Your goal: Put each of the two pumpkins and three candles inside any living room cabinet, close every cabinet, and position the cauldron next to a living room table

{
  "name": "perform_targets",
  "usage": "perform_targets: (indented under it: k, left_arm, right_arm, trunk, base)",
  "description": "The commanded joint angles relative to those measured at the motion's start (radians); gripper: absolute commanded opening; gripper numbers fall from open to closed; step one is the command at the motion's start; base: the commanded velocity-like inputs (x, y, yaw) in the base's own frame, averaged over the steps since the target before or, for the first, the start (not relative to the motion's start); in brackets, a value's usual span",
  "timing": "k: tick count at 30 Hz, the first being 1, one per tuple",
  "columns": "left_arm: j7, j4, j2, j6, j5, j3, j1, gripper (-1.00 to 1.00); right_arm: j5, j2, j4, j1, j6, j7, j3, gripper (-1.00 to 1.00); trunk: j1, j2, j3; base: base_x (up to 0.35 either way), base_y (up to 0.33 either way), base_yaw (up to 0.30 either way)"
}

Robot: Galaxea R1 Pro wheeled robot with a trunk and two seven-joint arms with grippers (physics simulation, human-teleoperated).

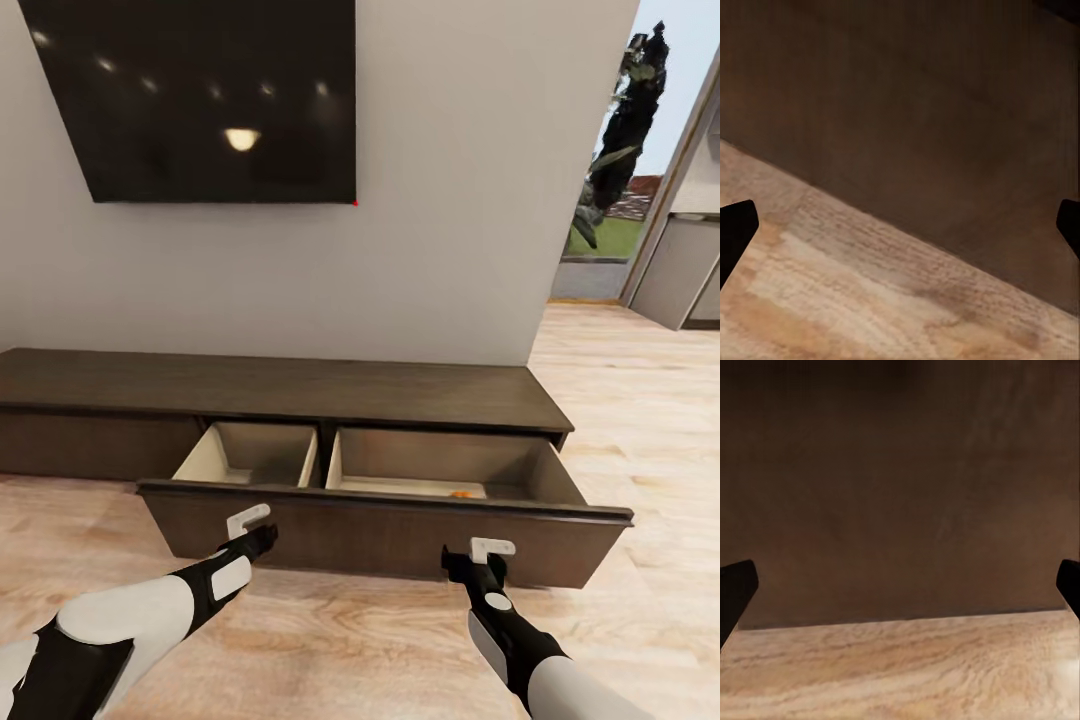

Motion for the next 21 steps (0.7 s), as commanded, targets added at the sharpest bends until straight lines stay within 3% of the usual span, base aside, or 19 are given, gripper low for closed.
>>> perform_targets:
  k: [1,21]
  left_arm:
    - [0.007,-0.005,0.001,-0.007,0.005,-0.008,-0.001,1.00]
    - [0.007,-0.005,0.001,-0.007,0.005,-0.008,-0.001,1.00]
  right_arm:
    - [-0.010,-0.001,0.001,-0.001,-0.004,-0.006,0.009,1.00]
    - [-0.009,-0.003,-0.001,-0.001,-0.006,-0.006,0.009,1.00]
  trunk:
    - [0.000,0.000,-0.001]
    - [0.000,0.000,-0.001]
  base:
    - [0.307,0.000,0.000]
    - [0.263,0.000,0.000]
